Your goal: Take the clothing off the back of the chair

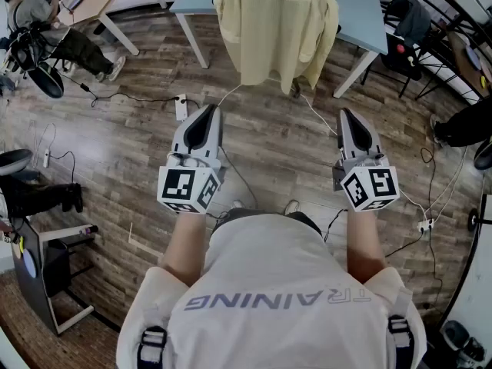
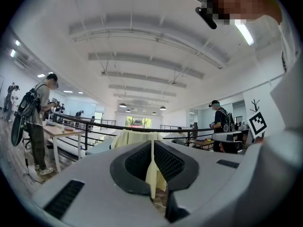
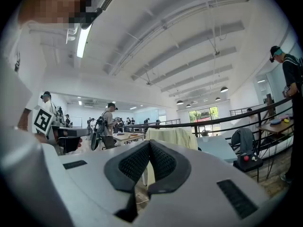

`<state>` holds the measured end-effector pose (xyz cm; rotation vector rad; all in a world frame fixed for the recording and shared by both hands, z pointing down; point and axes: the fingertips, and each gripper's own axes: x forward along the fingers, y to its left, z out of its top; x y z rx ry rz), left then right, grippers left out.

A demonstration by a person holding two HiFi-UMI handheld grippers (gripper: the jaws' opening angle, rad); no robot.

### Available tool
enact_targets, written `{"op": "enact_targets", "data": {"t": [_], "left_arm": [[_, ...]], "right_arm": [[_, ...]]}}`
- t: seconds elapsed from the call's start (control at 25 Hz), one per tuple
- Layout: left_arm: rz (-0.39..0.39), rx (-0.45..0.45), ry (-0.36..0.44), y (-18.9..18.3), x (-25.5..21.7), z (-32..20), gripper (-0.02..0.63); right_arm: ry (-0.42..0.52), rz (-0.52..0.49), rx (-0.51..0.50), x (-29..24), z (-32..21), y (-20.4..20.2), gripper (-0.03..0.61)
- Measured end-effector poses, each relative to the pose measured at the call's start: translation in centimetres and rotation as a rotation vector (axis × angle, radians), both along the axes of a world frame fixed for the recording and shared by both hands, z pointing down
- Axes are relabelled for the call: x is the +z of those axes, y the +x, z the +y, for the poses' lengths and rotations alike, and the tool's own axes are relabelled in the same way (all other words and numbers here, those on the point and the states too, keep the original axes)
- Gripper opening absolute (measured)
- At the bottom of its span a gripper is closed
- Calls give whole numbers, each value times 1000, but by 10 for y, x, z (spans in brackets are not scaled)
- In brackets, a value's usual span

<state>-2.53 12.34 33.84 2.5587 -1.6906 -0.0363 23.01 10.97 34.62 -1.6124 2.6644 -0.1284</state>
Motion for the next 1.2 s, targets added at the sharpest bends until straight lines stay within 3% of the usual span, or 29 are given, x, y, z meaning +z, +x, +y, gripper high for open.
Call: {"op": "enact_targets", "data": {"t": [0.76,1.2], "left_arm": [[8,-8,-9,-13,4,13,46],[5,19,-9,-74,17,13,46]], "right_arm": [[5,-53,1,-5,8,-9,21],[-13,-38,35,5,12,-68,21]]}}
